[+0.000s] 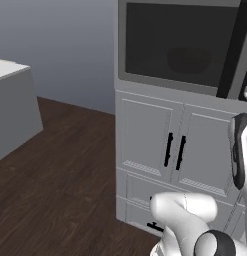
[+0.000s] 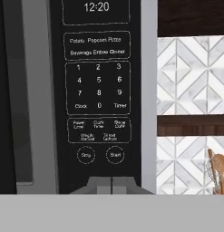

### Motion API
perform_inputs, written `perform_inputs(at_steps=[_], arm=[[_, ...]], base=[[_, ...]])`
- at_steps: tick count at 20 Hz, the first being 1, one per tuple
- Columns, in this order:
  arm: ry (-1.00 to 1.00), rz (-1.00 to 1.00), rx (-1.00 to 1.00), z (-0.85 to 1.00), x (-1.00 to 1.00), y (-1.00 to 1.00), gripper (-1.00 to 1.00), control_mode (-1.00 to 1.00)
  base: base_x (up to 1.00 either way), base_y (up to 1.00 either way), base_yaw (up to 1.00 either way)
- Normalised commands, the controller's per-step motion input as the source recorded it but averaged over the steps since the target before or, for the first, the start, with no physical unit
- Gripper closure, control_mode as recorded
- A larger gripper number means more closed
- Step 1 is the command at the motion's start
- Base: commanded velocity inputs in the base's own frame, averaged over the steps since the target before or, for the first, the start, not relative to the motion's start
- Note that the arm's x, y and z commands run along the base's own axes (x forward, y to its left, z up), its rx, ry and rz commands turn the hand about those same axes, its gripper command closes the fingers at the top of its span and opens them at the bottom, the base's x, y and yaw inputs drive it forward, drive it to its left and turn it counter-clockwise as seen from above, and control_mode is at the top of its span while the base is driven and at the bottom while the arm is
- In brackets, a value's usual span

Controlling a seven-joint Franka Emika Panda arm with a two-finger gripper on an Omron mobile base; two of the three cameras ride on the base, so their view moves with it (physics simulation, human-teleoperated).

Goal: Pick the lime from the sink and place it in the bowl. Then pick the bowl and place it in the microwave. Then close the microwave door and press the start button.

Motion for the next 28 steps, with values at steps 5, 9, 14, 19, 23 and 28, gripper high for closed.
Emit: perform_inputs(at_steps=[5, 9, 14, 19, 23, 28], arm=[[0.0, 0.0, 0.0, -0.01, 0.18, -0.28, 1.0, -1.0], [0.0, 0.0, 0.0, -0.09, 0.09, -0.13, 1.0, -1.0], [0.0, 0.0, 0.0, -0.12, 0.17, -0.05, 1.0, -1.0], [0.0, 0.0, 0.0, -0.01, 0.22, -0.23, 1.0, -1.0], [0.0, 0.0, 0.0, -0.04, 0.24, -0.08, 1.0, -1.0], [0.0, 0.0, 0.0, -0.09, 0.26, -0.03, 1.0, -1.0]], base=[[0.0, 0.0, 0.0], [0.0, 0.0, 0.0], [0.0, 0.0, 0.0], [0.0, 0.0, 0.0], [0.0, 0.0, 0.0], [0.0, 0.0, 0.0]])
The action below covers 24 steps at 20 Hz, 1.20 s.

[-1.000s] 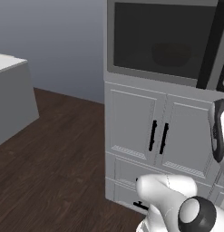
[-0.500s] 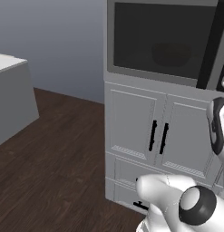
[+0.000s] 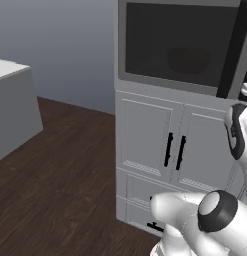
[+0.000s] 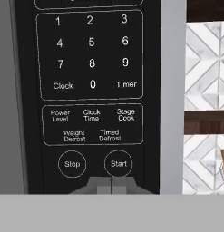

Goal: Pick the lime from the sink and place it in the bowl. Then pick the bowl and place it in the microwave. Then close the microwave door and press the start button.

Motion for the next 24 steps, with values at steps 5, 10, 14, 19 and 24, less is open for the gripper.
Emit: perform_inputs(at_steps=[5, 10, 14, 19, 24], arm=[[0.0, 0.0, 0.0, -0.02, 0.25, -0.19, 1.0, -1.0], [0.0, 0.0, 0.0, -0.07, 0.24, -0.18, 1.0, -1.0], [0.0, 0.04, 0.0, -0.17, 0.34, -0.21, 1.0, -1.0], [-0.01, 0.16, 0.05, -0.18, 0.39, -0.35, 1.0, -1.0], [-0.01, 0.15, 0.05, -0.09, 0.25, -0.23, 1.0, -1.0]], base=[[0.0, 0.0, 0.0], [0.0, 0.0, 0.0], [0.0, 0.0, 0.0], [0.0, 0.0, 0.0], [0.0, 0.0, 0.0]])
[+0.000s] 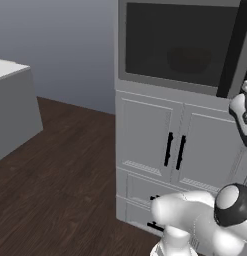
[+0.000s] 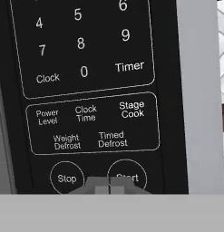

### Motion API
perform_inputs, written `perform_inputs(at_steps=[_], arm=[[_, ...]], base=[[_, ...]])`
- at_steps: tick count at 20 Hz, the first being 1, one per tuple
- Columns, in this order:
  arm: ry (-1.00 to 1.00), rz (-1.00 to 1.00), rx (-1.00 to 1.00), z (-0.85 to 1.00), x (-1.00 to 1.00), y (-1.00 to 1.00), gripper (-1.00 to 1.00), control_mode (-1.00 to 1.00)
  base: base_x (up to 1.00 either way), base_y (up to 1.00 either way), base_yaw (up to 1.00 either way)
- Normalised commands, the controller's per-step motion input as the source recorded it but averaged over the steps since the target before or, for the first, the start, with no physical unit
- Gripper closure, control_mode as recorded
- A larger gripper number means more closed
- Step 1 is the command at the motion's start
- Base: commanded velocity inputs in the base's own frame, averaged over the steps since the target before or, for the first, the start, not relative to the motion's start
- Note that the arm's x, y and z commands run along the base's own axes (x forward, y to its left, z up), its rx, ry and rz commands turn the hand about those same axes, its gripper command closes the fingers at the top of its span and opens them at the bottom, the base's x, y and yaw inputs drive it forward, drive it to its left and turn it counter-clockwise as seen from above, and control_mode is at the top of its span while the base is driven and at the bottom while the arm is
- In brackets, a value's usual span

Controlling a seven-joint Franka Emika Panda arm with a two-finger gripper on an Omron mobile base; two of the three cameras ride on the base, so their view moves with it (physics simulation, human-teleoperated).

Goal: Pick the lime from the sink and place it in the bowl. Then pick the bowl and place it in the microwave. Then close the microwave door and press the start button.

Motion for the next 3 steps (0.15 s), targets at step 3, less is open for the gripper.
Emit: perform_inputs(at_steps=[3], arm=[[-0.02, 0.02, 0.0, 0.0, 0.0, 0.0, 1.0, -1.0]], base=[[0.0, 0.0, 0.0]])
